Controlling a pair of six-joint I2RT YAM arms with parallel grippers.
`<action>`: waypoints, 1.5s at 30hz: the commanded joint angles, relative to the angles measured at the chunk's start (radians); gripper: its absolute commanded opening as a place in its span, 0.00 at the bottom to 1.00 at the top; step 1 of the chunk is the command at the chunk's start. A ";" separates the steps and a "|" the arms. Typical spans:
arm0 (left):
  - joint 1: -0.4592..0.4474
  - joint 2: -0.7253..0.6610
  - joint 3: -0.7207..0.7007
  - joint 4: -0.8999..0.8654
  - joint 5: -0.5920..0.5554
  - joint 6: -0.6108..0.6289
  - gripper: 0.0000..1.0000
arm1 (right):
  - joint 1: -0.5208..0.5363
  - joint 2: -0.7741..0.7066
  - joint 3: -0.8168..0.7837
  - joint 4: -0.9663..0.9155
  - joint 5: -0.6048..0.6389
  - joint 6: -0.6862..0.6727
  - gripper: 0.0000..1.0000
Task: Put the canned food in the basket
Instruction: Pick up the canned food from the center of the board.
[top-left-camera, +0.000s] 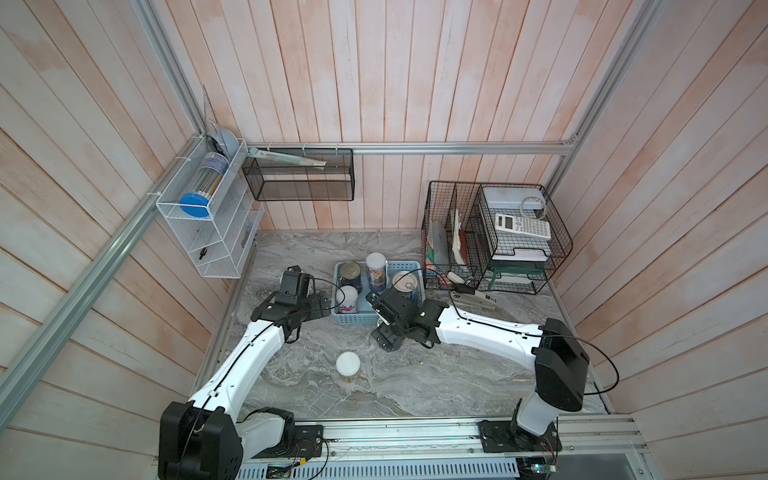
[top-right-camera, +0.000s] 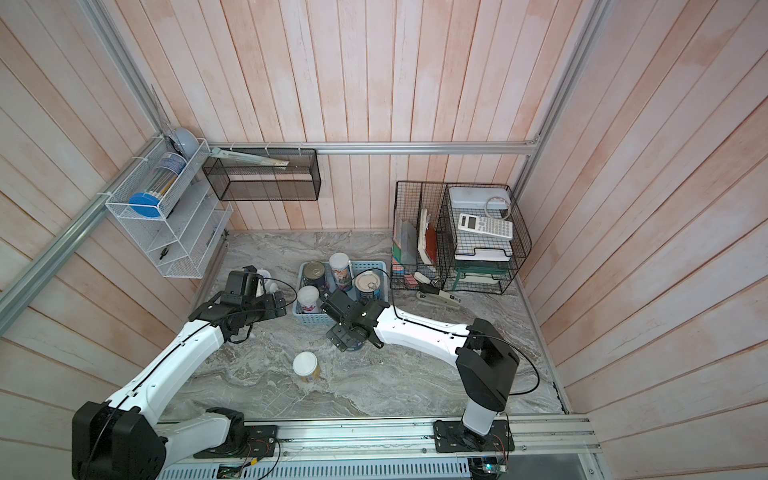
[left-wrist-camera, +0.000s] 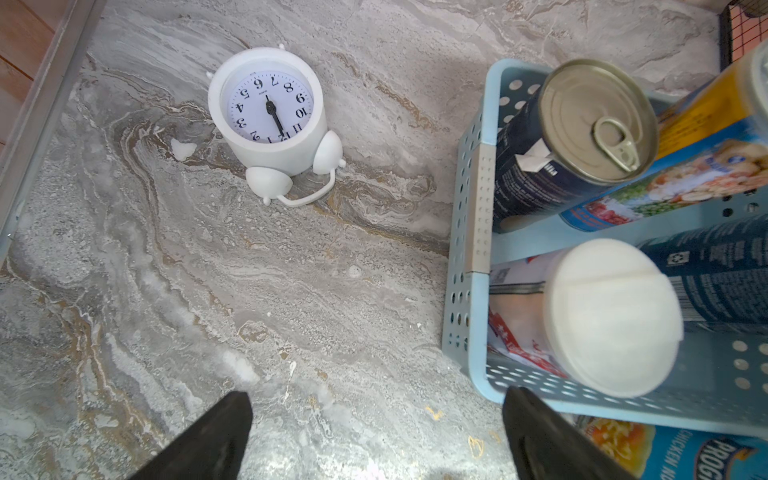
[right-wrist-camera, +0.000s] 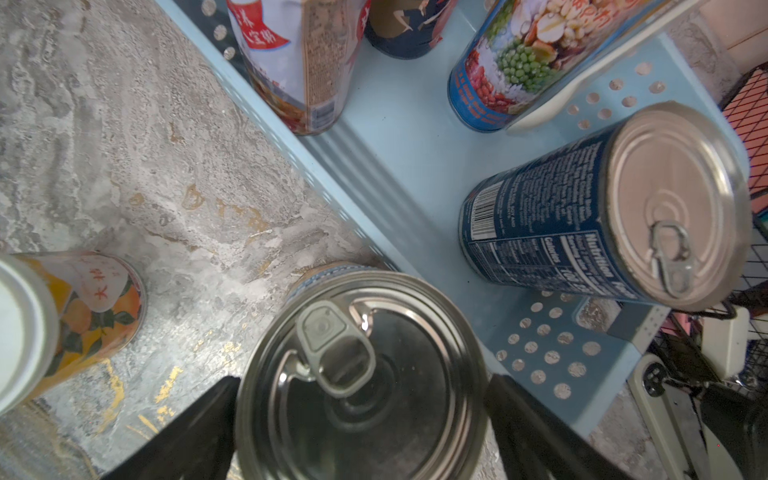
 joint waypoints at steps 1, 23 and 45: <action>0.005 0.007 -0.012 0.020 0.009 0.016 1.00 | 0.006 0.011 0.004 -0.031 0.098 0.005 0.98; 0.006 0.009 -0.016 0.024 0.018 0.018 1.00 | 0.007 -0.038 -0.191 0.137 0.041 0.152 0.98; 0.006 0.000 -0.023 0.031 0.011 0.022 1.00 | -0.025 -0.008 -0.234 0.219 -0.054 0.161 0.72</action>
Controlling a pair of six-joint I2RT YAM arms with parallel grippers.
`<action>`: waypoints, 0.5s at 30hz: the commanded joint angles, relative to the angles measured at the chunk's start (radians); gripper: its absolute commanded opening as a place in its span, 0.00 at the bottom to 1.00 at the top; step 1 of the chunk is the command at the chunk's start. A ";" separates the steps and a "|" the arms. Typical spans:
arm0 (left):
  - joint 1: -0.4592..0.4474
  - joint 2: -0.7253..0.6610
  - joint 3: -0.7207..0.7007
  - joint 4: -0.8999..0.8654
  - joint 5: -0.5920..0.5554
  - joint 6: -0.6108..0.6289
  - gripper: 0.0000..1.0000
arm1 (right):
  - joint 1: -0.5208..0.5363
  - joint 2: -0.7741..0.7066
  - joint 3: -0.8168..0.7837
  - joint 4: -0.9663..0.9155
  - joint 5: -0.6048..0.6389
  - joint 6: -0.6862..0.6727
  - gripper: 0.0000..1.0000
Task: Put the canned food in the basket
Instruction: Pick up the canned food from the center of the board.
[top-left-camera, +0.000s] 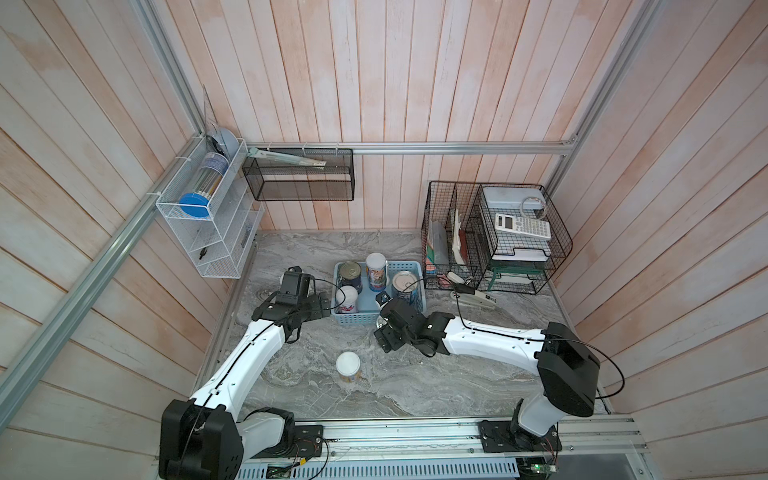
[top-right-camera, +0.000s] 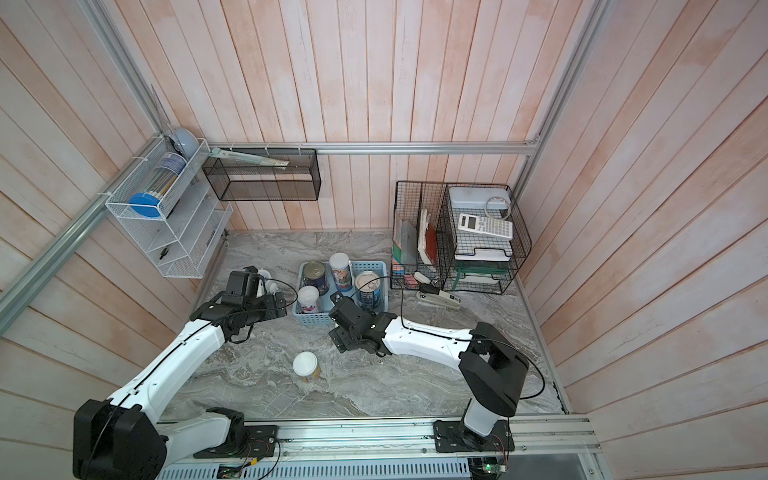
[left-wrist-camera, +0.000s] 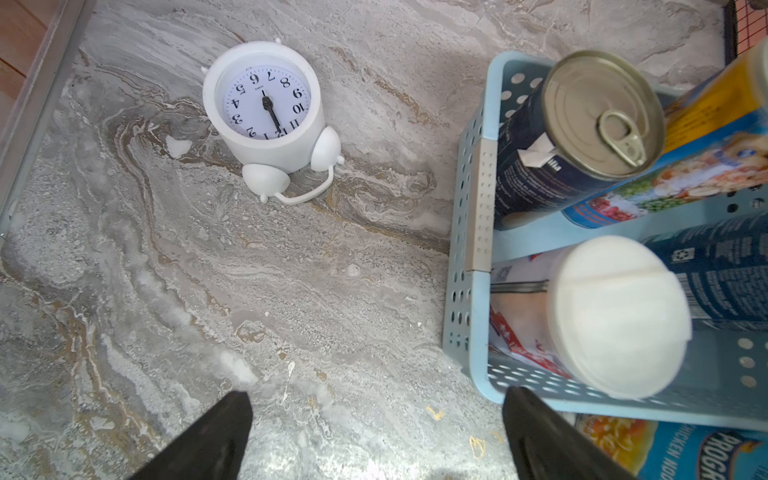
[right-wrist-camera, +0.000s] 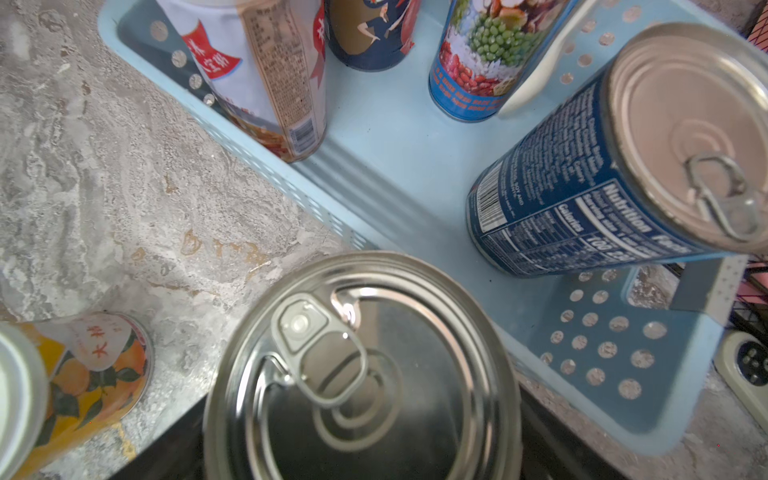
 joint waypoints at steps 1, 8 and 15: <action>0.006 -0.008 -0.015 0.023 0.008 0.019 1.00 | -0.016 0.043 -0.032 -0.043 -0.036 0.003 0.68; 0.005 -0.008 -0.017 0.025 0.006 0.020 1.00 | -0.016 -0.021 -0.028 -0.049 -0.011 -0.009 0.44; 0.005 -0.007 -0.017 0.025 0.002 0.019 1.00 | -0.017 -0.060 0.019 -0.081 -0.017 -0.026 0.09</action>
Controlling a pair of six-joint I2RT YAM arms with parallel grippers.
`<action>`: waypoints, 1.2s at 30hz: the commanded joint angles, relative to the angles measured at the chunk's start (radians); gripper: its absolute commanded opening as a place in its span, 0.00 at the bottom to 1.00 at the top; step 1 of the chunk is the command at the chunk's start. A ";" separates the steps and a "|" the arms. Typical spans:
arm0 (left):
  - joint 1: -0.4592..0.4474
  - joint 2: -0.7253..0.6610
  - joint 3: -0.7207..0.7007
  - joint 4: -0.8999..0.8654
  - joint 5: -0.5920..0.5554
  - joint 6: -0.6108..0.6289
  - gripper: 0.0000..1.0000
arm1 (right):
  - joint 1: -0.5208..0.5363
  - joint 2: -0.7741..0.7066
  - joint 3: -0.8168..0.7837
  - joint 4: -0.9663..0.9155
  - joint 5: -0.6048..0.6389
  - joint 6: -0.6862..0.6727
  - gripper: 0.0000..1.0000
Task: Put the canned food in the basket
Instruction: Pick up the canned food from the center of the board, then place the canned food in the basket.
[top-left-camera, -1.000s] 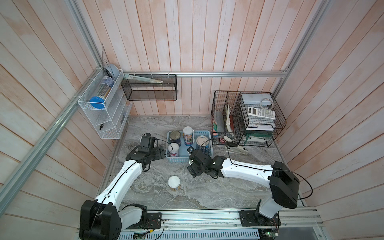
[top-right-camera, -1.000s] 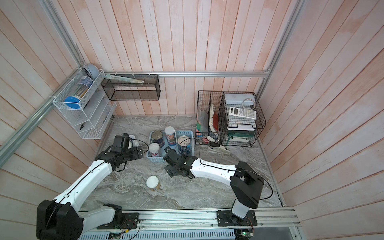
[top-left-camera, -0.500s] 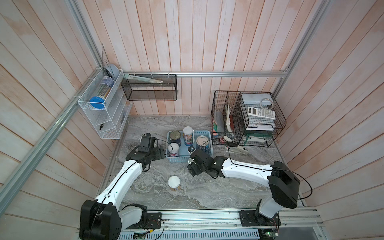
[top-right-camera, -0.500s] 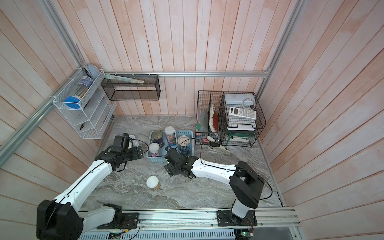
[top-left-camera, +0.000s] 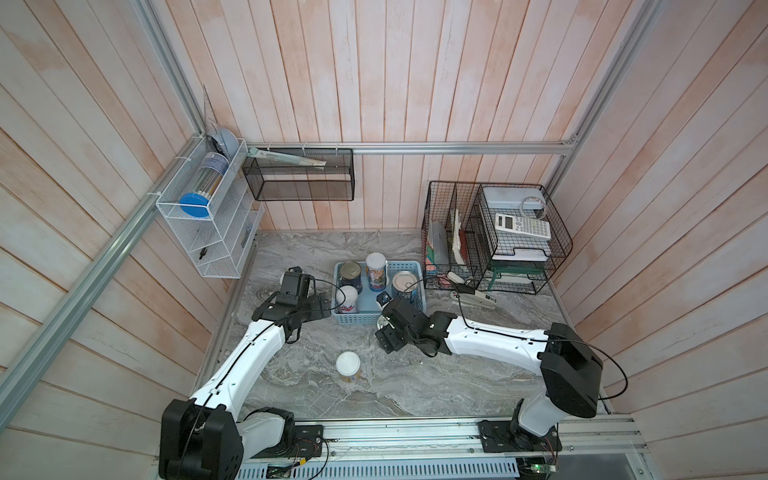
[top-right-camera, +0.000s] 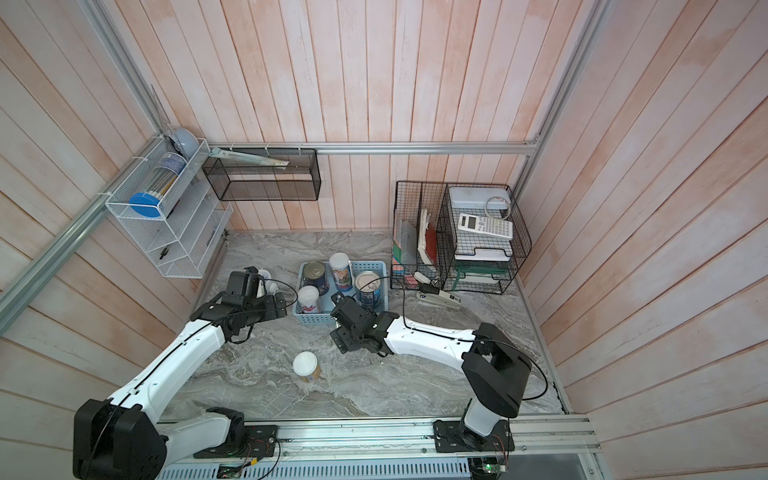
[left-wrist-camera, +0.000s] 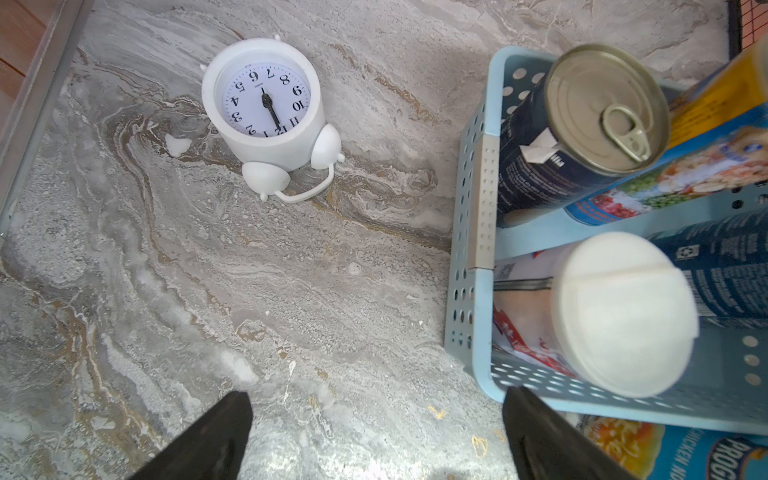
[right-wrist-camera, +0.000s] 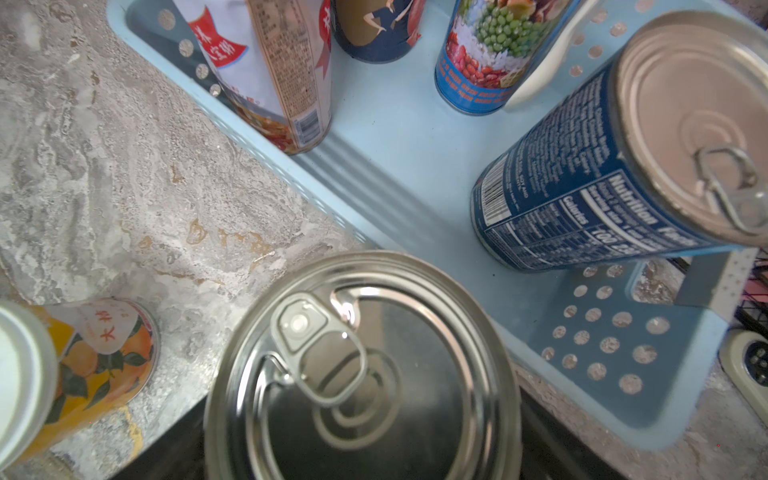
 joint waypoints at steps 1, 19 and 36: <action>0.006 -0.006 -0.014 0.024 0.003 0.013 1.00 | -0.011 -0.042 0.032 -0.060 0.001 -0.018 0.05; 0.005 -0.004 -0.015 0.029 0.007 0.015 1.00 | -0.012 -0.236 0.092 0.017 -0.044 -0.057 0.00; 0.005 -0.010 -0.019 0.029 0.003 0.012 1.00 | -0.116 -0.012 0.505 -0.075 -0.115 -0.192 0.00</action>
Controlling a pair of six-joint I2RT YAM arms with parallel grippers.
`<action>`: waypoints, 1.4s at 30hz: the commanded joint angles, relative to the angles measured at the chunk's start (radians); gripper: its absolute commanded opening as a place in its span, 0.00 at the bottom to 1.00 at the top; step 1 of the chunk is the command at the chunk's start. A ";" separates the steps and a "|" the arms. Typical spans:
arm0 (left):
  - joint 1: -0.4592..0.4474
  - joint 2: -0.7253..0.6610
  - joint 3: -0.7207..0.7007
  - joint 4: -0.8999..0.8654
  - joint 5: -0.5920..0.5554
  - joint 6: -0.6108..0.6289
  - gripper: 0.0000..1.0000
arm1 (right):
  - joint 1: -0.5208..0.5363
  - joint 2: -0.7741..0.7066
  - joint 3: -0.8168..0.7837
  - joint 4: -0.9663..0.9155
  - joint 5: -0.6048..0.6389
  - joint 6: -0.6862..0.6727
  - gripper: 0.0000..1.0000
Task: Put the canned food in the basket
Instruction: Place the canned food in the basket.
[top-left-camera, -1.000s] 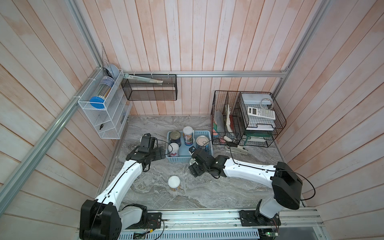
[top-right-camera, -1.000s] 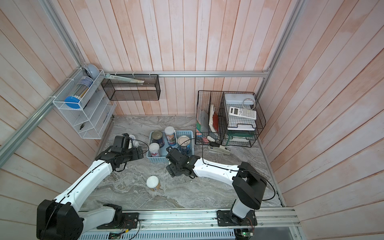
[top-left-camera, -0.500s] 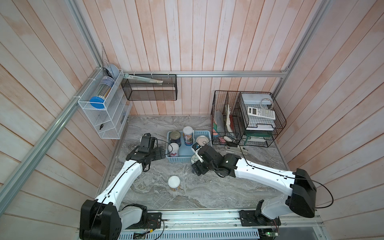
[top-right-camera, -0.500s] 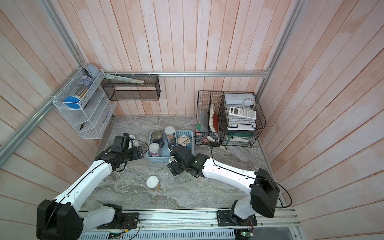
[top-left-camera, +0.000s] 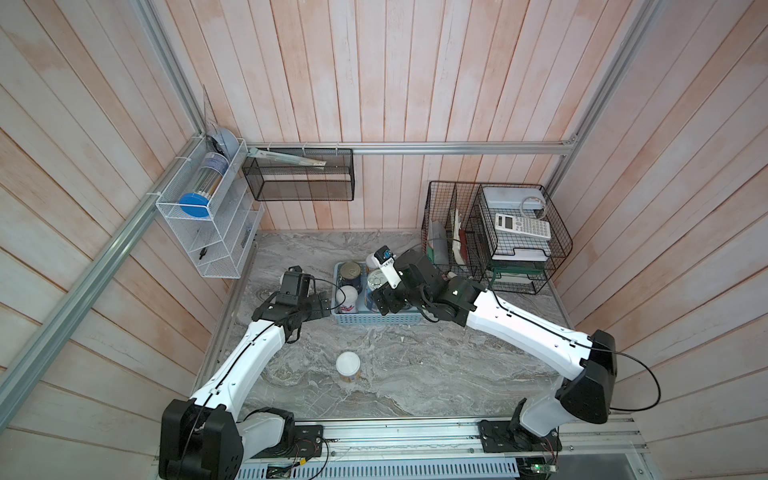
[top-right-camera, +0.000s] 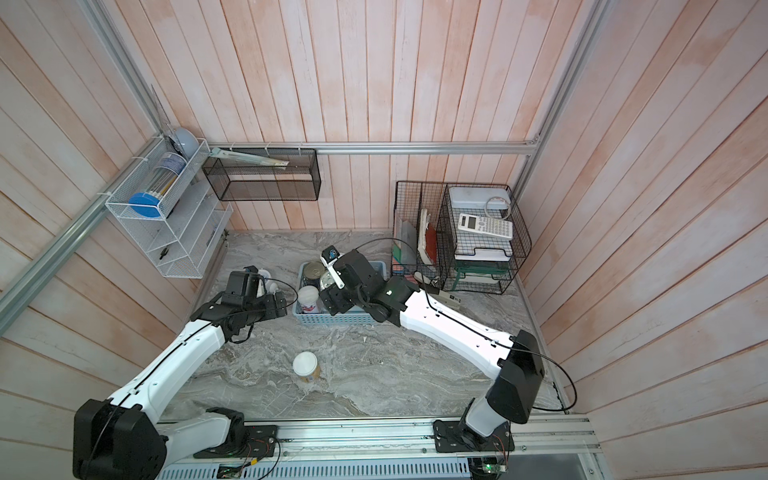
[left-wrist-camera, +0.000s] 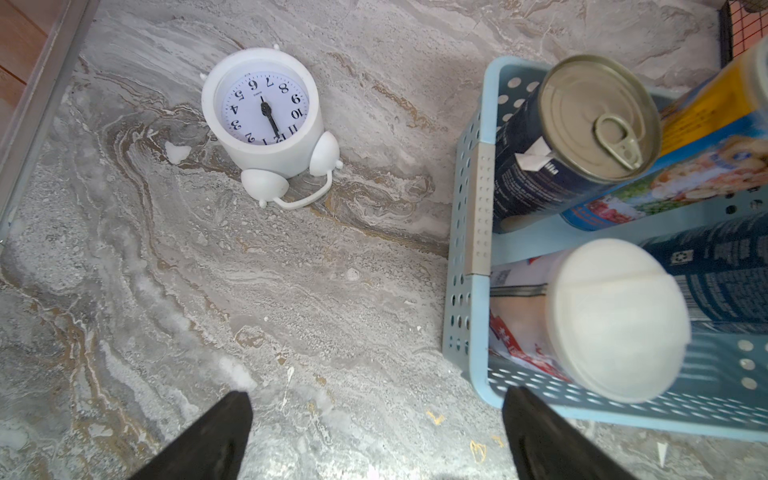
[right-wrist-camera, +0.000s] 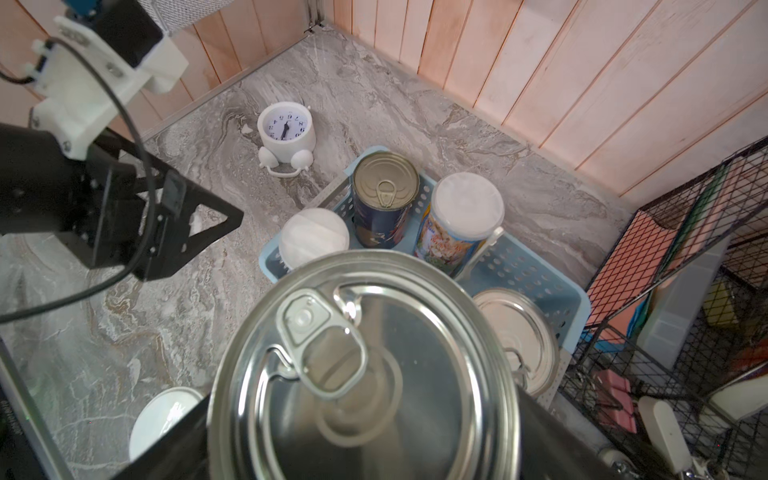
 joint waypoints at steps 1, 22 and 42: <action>0.005 -0.010 -0.018 0.014 0.002 0.011 1.00 | -0.035 0.043 0.105 0.075 -0.028 -0.041 0.00; 0.005 -0.002 -0.019 0.017 -0.002 0.012 1.00 | -0.098 0.184 0.083 0.180 -0.105 -0.059 0.00; 0.006 0.009 -0.019 0.017 -0.007 0.014 1.00 | -0.111 0.253 -0.019 0.236 -0.162 -0.040 0.00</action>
